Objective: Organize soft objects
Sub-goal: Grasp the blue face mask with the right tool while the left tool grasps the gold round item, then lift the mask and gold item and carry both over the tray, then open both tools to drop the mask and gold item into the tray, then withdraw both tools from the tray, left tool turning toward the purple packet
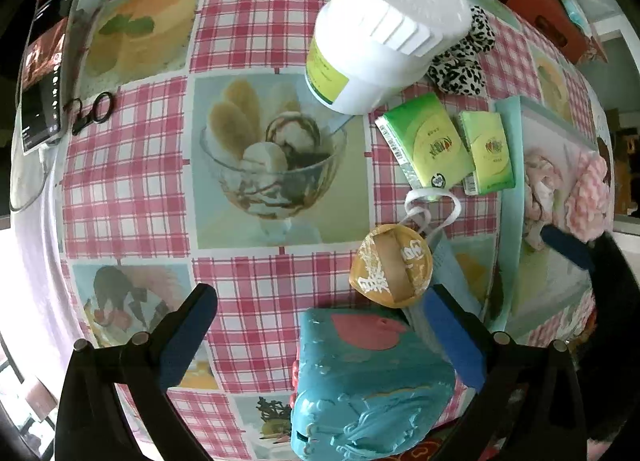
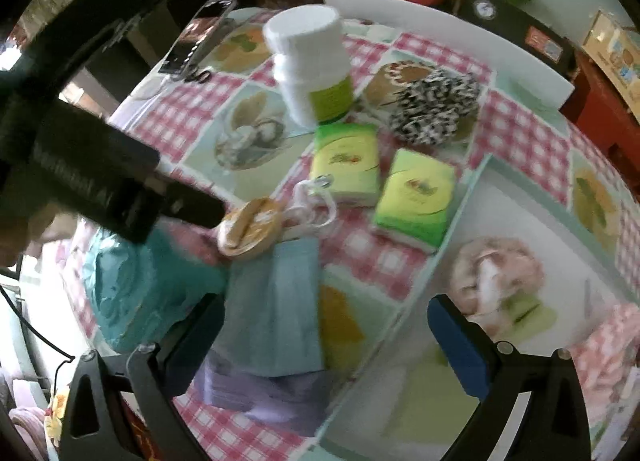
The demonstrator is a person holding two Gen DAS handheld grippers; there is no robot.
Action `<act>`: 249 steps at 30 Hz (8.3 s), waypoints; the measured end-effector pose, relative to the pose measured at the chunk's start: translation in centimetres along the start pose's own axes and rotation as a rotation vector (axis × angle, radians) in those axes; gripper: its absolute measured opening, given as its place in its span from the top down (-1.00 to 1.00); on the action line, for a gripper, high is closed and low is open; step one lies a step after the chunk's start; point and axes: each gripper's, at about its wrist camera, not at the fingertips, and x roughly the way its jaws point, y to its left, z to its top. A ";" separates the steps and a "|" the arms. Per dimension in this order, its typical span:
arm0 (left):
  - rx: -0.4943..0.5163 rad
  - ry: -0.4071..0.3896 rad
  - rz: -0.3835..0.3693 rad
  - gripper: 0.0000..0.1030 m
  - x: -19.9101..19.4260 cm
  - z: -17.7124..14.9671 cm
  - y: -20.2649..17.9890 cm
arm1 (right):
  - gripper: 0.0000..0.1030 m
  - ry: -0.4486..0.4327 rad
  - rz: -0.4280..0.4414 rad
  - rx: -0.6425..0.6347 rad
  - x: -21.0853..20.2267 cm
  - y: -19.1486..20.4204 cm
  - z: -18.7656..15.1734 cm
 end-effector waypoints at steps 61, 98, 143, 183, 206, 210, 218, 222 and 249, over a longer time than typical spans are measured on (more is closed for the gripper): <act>0.037 0.092 -0.060 0.02 3.7 0.7 -8.5 | 0.72 0.129 0.171 0.111 4.5 -0.8 -1.3; -0.082 -0.513 -0.138 0.02 -8.0 -8.2 -9.4 | 0.72 -0.404 0.012 0.398 -10.5 -5.6 -5.4; 0.354 -0.282 -0.028 0.02 2.5 -7.9 -28.0 | 0.72 -0.250 -0.228 0.810 -10.5 -19.6 -18.9; 0.247 -0.350 -0.083 -0.88 0.5 -7.2 -25.4 | -1.00 -0.215 -0.351 0.832 -10.0 -19.4 -18.4; 0.130 -0.429 -0.117 -0.90 -1.4 -7.2 -21.6 | -1.00 -0.255 -0.378 0.779 -11.3 -17.9 -17.2; 0.121 -0.432 -0.114 -0.90 -1.4 -7.4 -21.0 | -1.00 -0.258 -0.366 0.751 -11.3 -17.2 -16.6; 0.061 -0.447 -0.092 -0.90 -1.5 -7.7 -18.8 | -1.00 -0.275 -0.348 0.709 -11.5 -15.8 -15.7; 0.054 -0.455 -0.061 -0.90 -1.6 -8.0 -18.4 | -1.00 -0.265 -0.320 0.651 -11.0 -14.4 -14.7; -0.034 -0.417 -0.057 -0.90 0.1 -15.2 -16.1 | -1.00 -0.229 -0.264 0.601 -9.6 -12.6 -14.1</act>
